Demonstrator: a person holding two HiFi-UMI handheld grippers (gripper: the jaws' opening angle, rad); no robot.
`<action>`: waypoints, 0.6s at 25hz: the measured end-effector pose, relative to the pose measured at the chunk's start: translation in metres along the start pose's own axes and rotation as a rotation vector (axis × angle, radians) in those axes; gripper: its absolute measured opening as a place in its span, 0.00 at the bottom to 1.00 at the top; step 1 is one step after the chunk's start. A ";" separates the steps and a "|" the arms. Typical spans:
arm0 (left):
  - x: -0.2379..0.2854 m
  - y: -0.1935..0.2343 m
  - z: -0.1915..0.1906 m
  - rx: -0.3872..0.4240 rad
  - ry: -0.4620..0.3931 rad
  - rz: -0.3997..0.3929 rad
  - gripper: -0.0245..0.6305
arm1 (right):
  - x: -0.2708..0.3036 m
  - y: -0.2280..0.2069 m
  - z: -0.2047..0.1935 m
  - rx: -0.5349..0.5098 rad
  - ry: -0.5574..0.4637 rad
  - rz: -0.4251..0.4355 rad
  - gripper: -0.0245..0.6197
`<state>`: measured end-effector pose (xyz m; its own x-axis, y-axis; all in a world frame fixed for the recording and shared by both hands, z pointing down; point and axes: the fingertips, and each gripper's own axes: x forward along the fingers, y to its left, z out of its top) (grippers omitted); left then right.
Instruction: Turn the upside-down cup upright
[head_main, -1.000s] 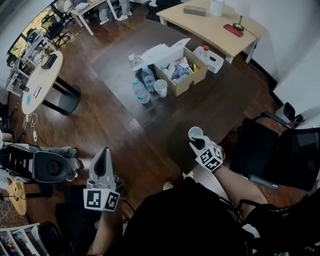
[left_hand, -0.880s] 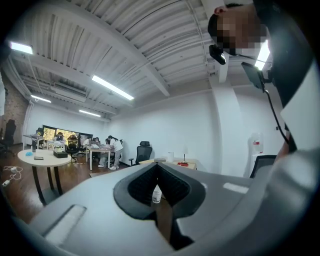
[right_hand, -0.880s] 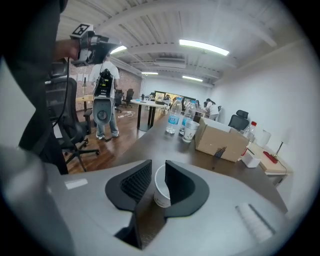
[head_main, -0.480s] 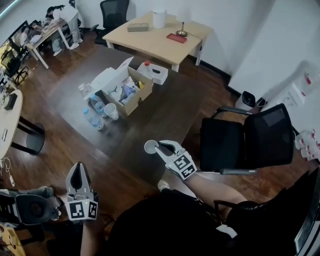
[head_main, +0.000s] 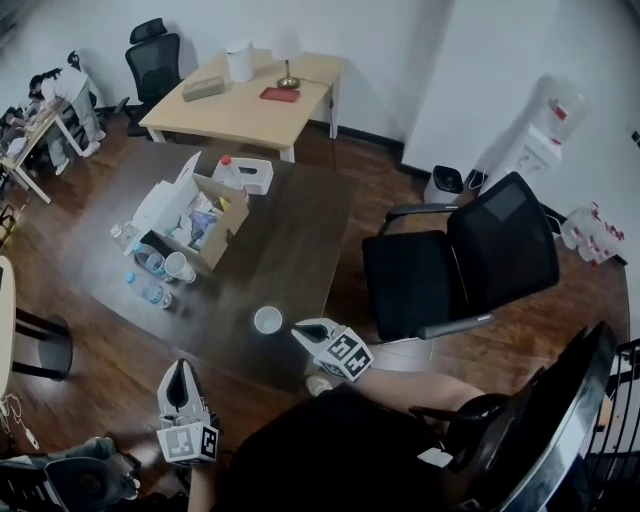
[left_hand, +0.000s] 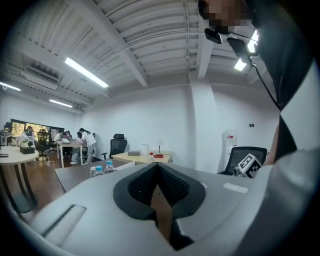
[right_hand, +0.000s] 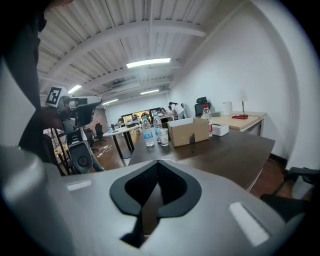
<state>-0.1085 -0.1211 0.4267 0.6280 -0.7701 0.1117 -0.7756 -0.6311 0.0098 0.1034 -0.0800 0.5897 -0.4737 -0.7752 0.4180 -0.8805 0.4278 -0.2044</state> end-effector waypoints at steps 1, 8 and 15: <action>0.003 -0.003 0.001 0.000 -0.003 -0.009 0.04 | 0.001 -0.001 -0.003 0.001 0.007 -0.002 0.04; 0.019 -0.014 -0.006 0.021 0.008 -0.059 0.04 | 0.009 -0.006 0.003 -0.064 0.005 -0.005 0.04; 0.025 -0.023 -0.004 0.087 0.000 -0.099 0.04 | 0.017 -0.007 0.002 -0.096 0.019 0.003 0.04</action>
<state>-0.0757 -0.1256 0.4331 0.7010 -0.7039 0.1144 -0.7017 -0.7095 -0.0659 0.1019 -0.0974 0.5961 -0.4754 -0.7652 0.4342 -0.8724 0.4738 -0.1202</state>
